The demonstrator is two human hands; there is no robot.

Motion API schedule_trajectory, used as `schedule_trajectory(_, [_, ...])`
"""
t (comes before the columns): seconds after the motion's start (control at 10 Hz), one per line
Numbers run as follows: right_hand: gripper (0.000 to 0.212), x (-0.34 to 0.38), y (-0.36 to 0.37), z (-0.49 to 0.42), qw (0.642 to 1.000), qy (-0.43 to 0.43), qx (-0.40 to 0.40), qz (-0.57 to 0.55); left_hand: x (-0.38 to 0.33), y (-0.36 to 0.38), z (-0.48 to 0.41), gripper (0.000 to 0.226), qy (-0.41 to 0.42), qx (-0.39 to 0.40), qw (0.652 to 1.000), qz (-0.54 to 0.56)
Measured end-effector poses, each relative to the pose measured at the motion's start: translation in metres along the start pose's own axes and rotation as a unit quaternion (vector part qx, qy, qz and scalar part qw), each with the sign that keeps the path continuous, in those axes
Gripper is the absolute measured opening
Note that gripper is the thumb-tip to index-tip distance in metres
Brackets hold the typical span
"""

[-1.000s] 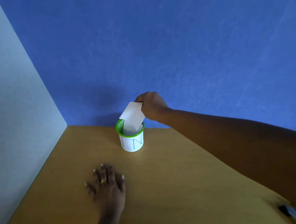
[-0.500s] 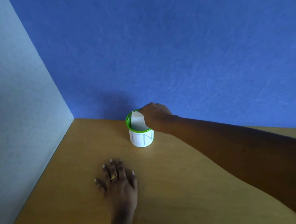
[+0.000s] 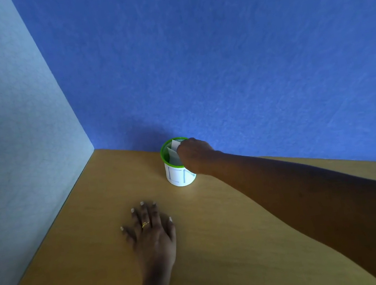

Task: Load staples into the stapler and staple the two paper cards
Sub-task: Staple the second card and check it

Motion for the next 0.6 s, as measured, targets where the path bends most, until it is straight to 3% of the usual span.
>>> schedule_trajectory(0.1, [0.028, -0.004, -0.009, 0.004, 0.998, 0.015, -0.042, -0.045, 0.000, 0.001, 0.000, 0.061, -0.001, -0.009, 1.000, 0.002])
schedule_trajectory(0.4, [0.039, -0.013, -0.014, 0.024, 0.989, 0.005, -0.132, -0.071, 0.002, 0.001, 0.001, 0.061, 0.005, -0.031, 1.000, 0.001])
schedule_trajectory(0.6, [0.043, -0.006, 0.012, 0.062, 0.981, 0.019, -0.153, -0.121, 0.004, 0.004, 0.005, 0.061, 0.013, -0.023, 0.999, 0.020])
Point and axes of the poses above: each hand's wrist, its own z-axis away from the middle knuckle, its own y-axis out of the palm, x = y × z, the point moved 4 cm from there along -z, towards the middle knuckle, and after that the axes turned 10 degrees about -y, right-handed, at the moved point
